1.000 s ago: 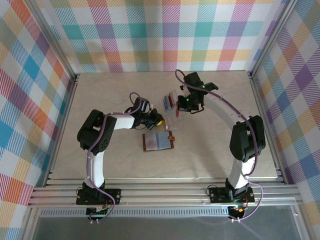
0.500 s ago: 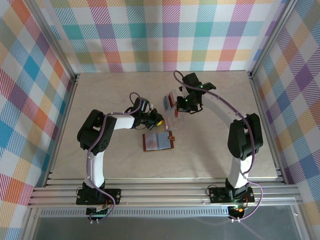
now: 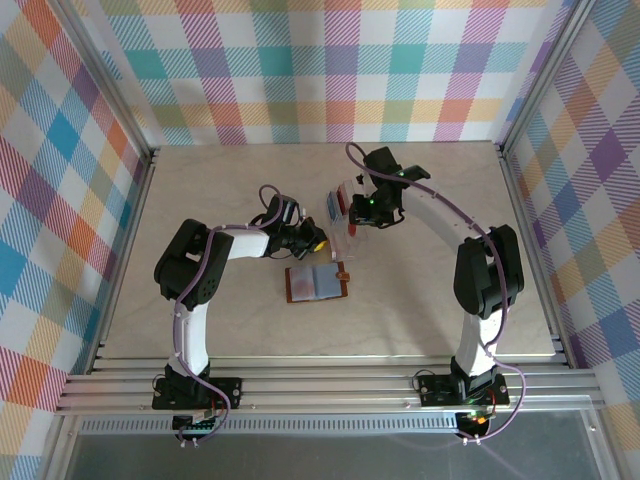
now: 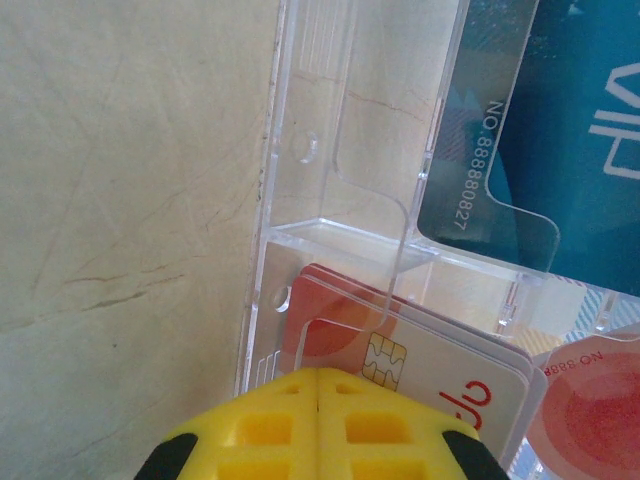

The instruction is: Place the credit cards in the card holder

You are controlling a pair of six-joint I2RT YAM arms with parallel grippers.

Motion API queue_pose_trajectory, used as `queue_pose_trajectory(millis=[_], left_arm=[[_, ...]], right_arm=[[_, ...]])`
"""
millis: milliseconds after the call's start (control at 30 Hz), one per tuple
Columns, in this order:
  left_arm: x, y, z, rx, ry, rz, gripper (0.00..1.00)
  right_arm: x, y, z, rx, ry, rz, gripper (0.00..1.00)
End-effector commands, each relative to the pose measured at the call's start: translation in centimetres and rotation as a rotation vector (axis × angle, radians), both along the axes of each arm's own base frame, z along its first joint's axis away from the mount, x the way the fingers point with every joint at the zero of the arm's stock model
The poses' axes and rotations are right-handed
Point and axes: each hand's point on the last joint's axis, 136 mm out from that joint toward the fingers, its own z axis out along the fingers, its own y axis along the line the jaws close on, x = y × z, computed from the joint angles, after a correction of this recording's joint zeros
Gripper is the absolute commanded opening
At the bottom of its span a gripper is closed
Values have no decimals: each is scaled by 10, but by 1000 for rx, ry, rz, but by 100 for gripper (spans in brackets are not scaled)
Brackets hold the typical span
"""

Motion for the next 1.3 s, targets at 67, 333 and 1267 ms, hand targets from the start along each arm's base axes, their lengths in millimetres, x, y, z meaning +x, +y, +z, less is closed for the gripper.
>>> queue_pose_trajectory(millis=[67, 333, 1267], left_arm=[[-19, -3, -17, 29, 61, -33, 0], [-19, -3, -17, 29, 61, -33, 0], [-15, 1, 34, 66, -30, -107, 8]], right_arm=[[0, 1, -10, -27, 16, 9, 24], [1, 6, -14, -23, 20, 18, 26], [-4, 9, 27, 33, -76, 18, 0]])
